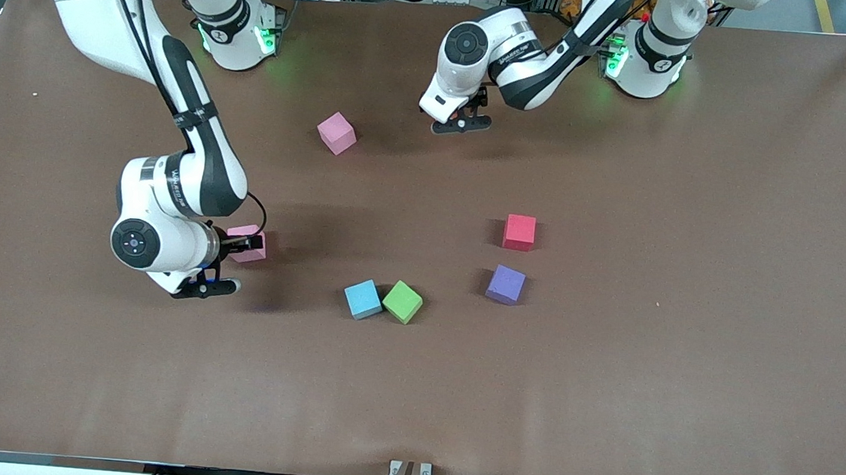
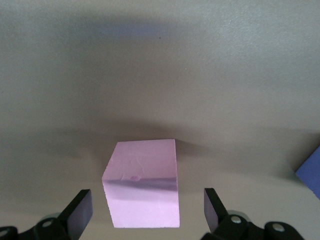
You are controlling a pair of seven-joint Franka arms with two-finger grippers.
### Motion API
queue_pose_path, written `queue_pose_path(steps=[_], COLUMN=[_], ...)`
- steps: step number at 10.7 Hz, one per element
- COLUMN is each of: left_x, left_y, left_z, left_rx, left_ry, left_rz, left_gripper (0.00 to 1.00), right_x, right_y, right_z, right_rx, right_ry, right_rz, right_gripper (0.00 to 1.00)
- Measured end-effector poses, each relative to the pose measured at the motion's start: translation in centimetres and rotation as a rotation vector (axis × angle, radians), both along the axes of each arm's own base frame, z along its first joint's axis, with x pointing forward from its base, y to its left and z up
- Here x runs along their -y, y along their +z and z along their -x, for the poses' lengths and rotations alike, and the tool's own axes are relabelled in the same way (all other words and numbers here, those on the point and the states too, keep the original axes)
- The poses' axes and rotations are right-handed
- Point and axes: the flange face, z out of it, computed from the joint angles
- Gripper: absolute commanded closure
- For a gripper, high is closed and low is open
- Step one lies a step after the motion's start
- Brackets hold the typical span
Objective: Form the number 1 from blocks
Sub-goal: 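Close the right gripper on the pink cube while the left gripper grasps the orange cube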
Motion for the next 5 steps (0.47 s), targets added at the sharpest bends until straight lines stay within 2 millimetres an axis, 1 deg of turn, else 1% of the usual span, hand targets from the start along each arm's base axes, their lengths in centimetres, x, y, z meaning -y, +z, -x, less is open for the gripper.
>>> queue_pose_path(steps=[1,2,3,4,5], left_x=[0.2,0.5,0.7,0.8,0.9], left_y=[-0.4,-0.8,-1.2,-1.6,-1.6], left_z=[0.3,0.7,1.2,1.6,1.6], left_rx=[-0.003,-0.005,-0.009,-0.010,-0.004], left_ry=[0.000,-0.003,-0.012,-0.020,-0.028], left_rz=[0.005,0.011,0.013,0.014,0.016], left_gripper=[0.12,0.46,0.86,1.00,1.00], right_x=[-0.3,-0.7,-0.7,-0.7,-0.6], right_y=[-0.4,-0.9,-1.4,-1.9,-2.3], right_z=[0.1,0.2,0.3,0.4,0.6], right_rx=[0.001,0.000,-0.006,-0.014,-0.020], right_ry=[0.005,0.011,0.012,0.012,0.011], right_rz=[0.001,0.002,0.004,0.006,0.008], right_gripper=[0.02,0.02,0.03,0.04,0.04])
